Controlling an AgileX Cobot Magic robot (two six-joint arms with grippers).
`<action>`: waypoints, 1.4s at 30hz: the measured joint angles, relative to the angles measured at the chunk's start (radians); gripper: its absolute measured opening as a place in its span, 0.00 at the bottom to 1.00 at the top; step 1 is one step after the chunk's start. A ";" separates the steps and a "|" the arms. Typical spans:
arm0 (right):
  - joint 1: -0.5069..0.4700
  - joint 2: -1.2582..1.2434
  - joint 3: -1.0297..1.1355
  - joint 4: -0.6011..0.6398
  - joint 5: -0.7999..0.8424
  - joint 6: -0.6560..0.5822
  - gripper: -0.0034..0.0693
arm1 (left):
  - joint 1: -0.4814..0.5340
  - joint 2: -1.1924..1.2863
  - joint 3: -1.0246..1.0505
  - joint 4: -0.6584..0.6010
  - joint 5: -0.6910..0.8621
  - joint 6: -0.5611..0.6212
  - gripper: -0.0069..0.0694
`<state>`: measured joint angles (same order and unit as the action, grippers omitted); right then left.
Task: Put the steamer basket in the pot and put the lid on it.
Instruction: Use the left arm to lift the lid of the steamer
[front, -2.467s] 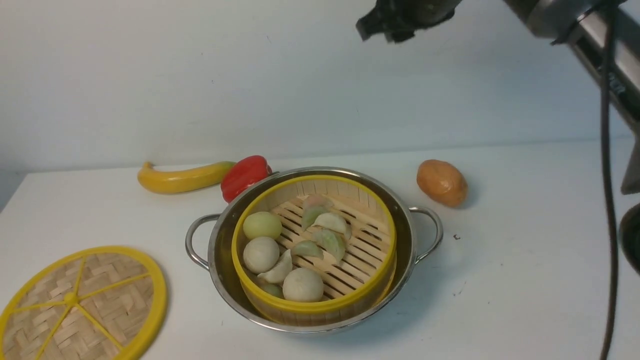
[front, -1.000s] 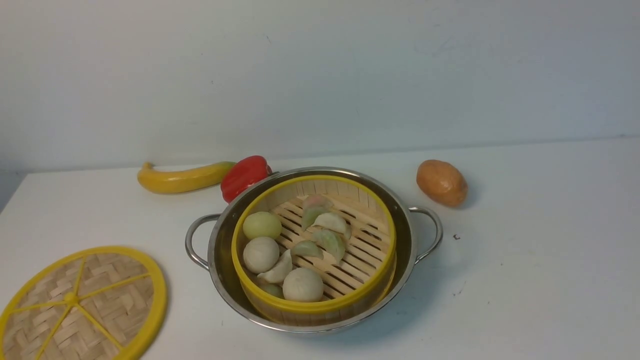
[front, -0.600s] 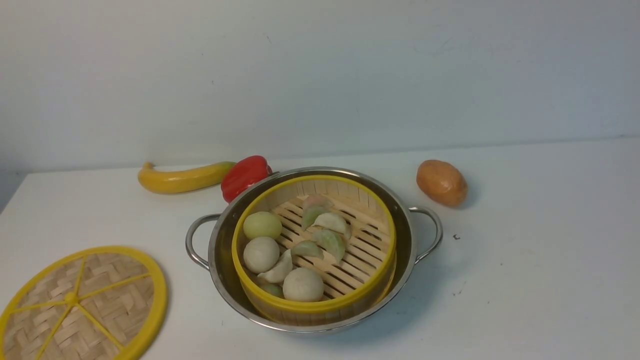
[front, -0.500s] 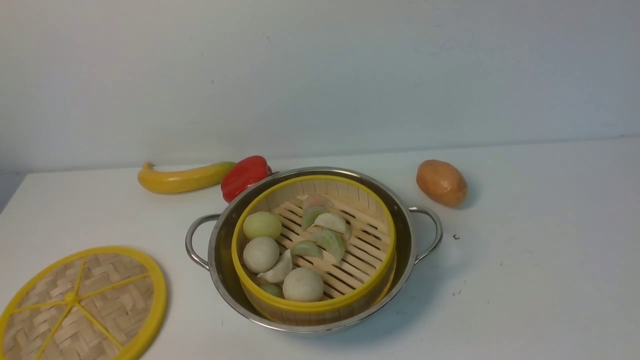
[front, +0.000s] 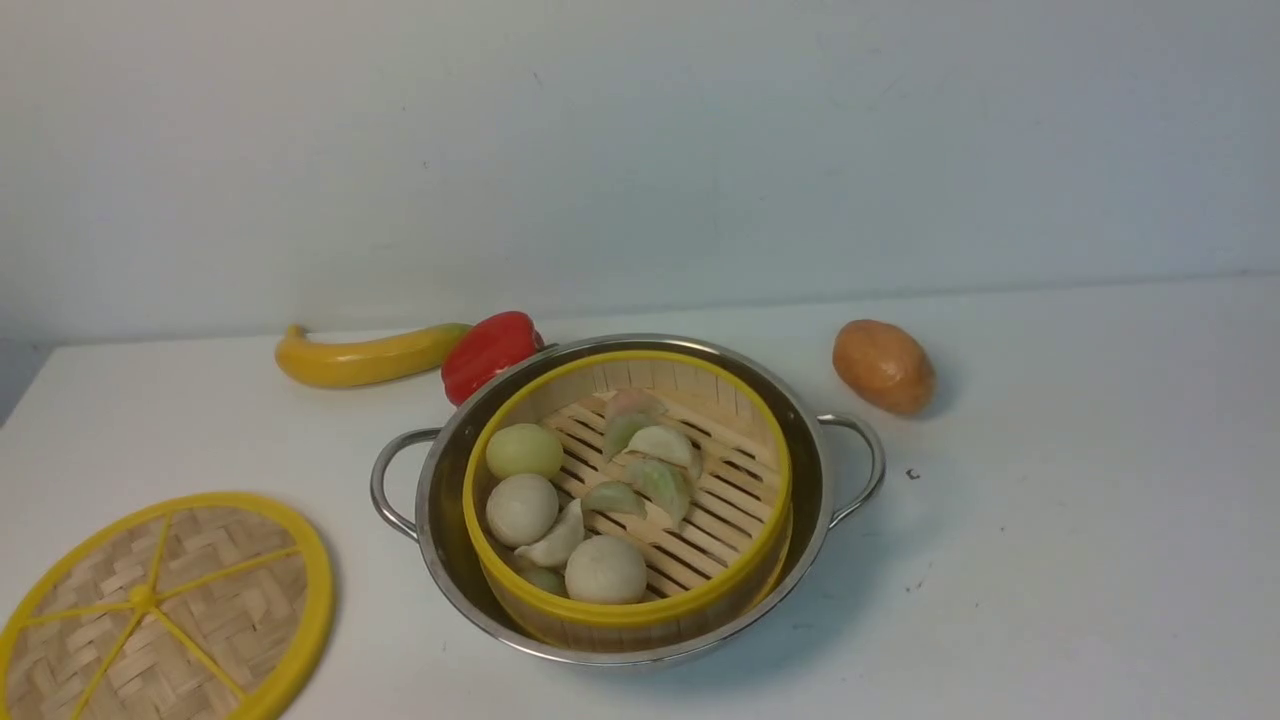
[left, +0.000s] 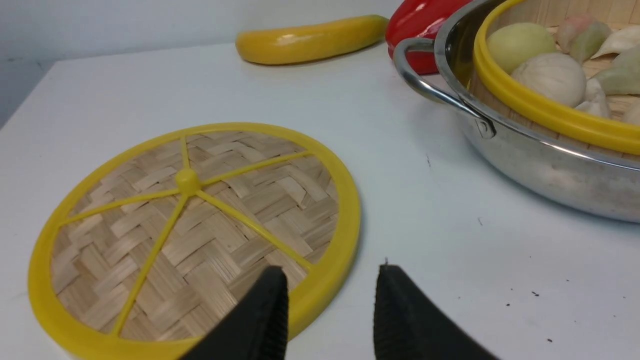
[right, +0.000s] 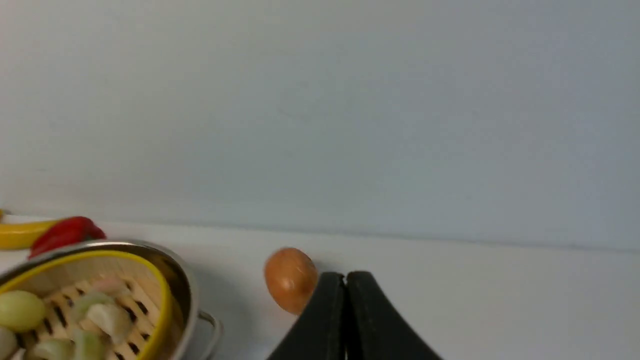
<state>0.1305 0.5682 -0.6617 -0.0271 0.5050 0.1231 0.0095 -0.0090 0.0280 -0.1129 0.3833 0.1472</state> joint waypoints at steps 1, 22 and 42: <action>-0.035 -0.078 0.083 -0.015 -0.019 0.001 0.03 | 0.000 0.000 0.000 0.000 0.000 0.000 0.40; -0.092 -0.576 0.664 -0.157 -0.169 0.034 0.04 | 0.000 0.000 0.000 0.000 0.000 0.000 0.40; -0.092 -0.576 0.691 -0.133 -0.135 0.041 0.06 | 0.000 0.000 0.000 0.000 0.000 0.000 0.40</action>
<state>0.0382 -0.0075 0.0293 -0.1602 0.3699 0.1641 0.0095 -0.0090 0.0280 -0.1129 0.3833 0.1472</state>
